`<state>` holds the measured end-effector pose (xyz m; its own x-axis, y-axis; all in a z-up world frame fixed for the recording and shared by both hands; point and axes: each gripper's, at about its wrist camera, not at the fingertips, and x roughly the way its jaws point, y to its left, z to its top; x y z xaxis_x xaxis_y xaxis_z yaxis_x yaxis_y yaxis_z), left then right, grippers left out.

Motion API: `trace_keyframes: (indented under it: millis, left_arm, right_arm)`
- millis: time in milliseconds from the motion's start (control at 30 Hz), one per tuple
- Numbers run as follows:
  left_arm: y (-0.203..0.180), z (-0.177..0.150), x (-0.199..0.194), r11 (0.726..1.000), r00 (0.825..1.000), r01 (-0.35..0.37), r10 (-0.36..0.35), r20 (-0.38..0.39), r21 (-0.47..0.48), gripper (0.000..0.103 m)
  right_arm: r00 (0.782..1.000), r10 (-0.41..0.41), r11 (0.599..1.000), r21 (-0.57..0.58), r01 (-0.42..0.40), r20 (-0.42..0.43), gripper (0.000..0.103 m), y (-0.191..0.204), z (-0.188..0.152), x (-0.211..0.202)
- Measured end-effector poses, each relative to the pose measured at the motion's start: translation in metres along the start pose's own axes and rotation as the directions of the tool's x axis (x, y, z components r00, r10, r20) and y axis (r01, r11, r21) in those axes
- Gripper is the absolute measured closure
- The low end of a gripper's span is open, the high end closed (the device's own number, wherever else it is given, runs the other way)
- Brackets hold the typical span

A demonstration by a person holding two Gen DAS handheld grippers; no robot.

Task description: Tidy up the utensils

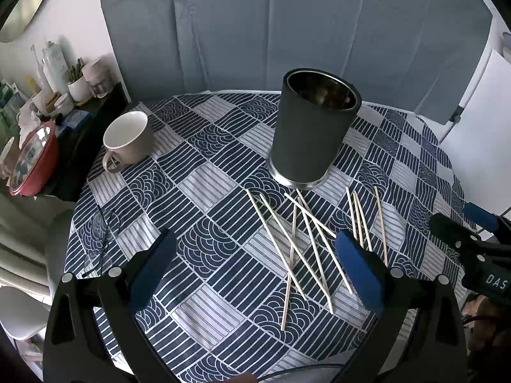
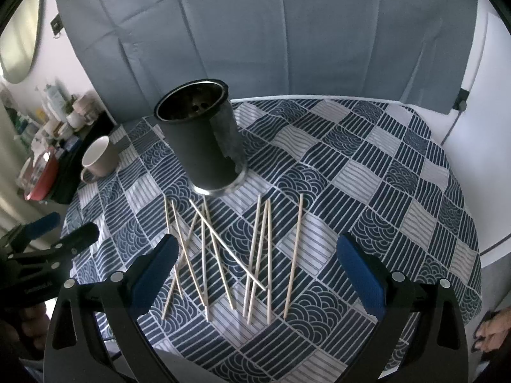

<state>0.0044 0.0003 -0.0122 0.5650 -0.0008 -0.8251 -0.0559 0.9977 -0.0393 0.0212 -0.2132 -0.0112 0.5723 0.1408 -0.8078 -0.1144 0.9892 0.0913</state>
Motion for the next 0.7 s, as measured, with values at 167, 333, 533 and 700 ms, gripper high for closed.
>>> trace_keyframes:
  millis: [167, 333, 533, 700]
  left_arm:
    - [-0.001, 0.001, 0.0, 1.0, 1.0, -0.005, 0.005, 0.007, 0.003, 0.006]
    - [-0.001, 0.002, 0.001, 1.0, 1.0, -0.008, 0.008, 0.003, 0.004, 0.006]
    - [-0.001, 0.003, 0.004, 1.0, 1.0, -0.006, 0.006, -0.013, 0.0, 0.006]
    - [0.0, 0.003, 0.007, 1.0, 1.0, -0.009, 0.008, -0.025, -0.007, 0.006]
  right_arm:
    - [1.0, 0.005, 1.0, 0.005, -0.005, -0.008, 0.008, -0.001, 0.0, 0.002]
    - [1.0, 0.006, 1.0, 0.014, -0.006, -0.019, 0.008, -0.003, 0.0, 0.004]
    - [0.999, 0.008, 1.0, 0.019, -0.007, -0.034, 0.008, -0.004, 0.001, 0.007]
    - [0.999, 0.007, 1.0, 0.028, -0.006, -0.047, 0.008, -0.005, 0.002, 0.01]
